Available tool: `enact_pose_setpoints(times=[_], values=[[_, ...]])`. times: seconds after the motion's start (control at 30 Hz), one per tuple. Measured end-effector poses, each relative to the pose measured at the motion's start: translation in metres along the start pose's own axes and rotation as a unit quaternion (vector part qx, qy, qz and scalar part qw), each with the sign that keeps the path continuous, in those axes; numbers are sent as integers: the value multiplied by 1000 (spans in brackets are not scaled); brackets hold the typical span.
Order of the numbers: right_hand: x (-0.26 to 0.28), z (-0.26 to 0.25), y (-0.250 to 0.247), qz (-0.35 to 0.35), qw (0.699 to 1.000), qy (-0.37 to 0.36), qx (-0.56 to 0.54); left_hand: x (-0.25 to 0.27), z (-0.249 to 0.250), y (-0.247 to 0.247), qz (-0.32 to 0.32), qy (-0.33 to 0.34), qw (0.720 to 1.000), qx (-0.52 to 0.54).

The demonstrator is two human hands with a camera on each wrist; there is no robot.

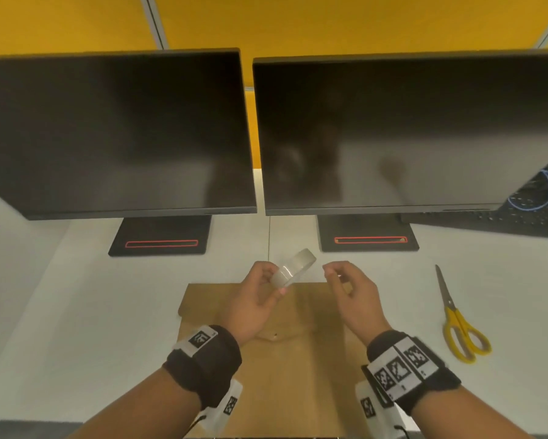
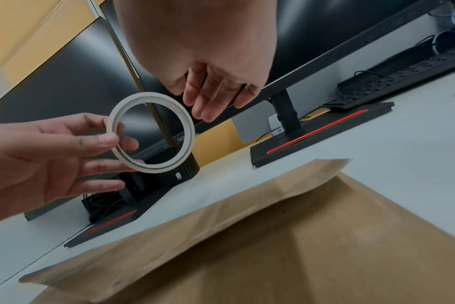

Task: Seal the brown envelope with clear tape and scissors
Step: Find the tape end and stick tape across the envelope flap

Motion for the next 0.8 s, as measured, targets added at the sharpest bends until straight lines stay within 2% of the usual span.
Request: enact_pose_setpoints(times=[0.27,0.43,0.7,0.8], values=[[-10,-8,-9,-60,994,27,-90,-4,0,5,-6,30,999,-11],[-13,-6,-11,-51,994,-1,-99,-2,-2,9,-21,41,998,-39],[-7,0,-15,-56,992,26,-106,0,8,10,-32,94,989,-106],[-2,0,-14,-58,993,-13,-102,-2,14,9,-59,109,984,-125]])
Point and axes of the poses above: each hand's wrist, its own x-axis away from the middle knuckle, its own y-axis out of the palm, z = x × y, the point moved 1 cm from there along -x, towards the middle knuckle, and after that the axes turned 9 degrees about x, right-handed, at the moved point
